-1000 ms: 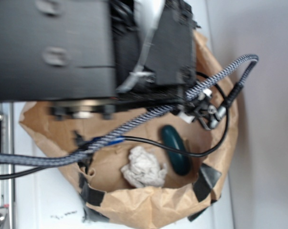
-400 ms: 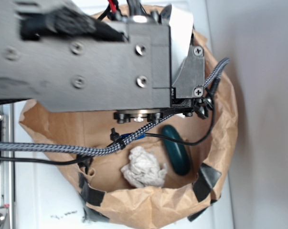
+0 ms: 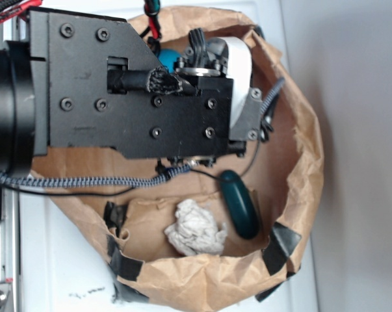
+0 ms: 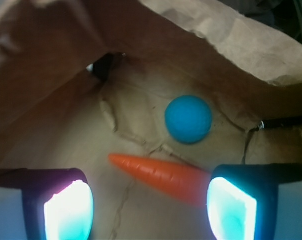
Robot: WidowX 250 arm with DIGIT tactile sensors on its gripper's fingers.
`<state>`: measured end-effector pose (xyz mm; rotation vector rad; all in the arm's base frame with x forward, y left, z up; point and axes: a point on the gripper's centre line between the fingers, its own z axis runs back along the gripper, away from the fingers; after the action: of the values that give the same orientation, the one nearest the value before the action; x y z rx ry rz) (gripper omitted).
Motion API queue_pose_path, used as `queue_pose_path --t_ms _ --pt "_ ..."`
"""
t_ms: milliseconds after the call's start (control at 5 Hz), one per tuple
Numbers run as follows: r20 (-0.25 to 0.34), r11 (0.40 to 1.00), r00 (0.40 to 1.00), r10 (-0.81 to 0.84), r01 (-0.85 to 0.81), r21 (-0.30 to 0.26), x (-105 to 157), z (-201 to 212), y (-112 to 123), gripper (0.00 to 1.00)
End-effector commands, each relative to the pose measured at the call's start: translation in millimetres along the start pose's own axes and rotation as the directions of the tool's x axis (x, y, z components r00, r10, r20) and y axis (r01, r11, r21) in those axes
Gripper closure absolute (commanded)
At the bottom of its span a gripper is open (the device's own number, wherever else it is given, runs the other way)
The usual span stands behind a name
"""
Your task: Grab the blue ball.
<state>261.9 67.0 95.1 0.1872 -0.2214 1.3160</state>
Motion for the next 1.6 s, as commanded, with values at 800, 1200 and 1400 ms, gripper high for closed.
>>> queue_pose_path --t_ms 800,1200,1400 --pt "0.188 0.992 0.977 0.096 -0.11 0.068 10 -49 28 0.0" --pt "0.178 0.989 0.979 0.102 -0.119 0.084 7 -49 26 1.0" --pt "0.184 0.992 0.979 0.09 -0.104 0.071 5 -46 28 1.0"
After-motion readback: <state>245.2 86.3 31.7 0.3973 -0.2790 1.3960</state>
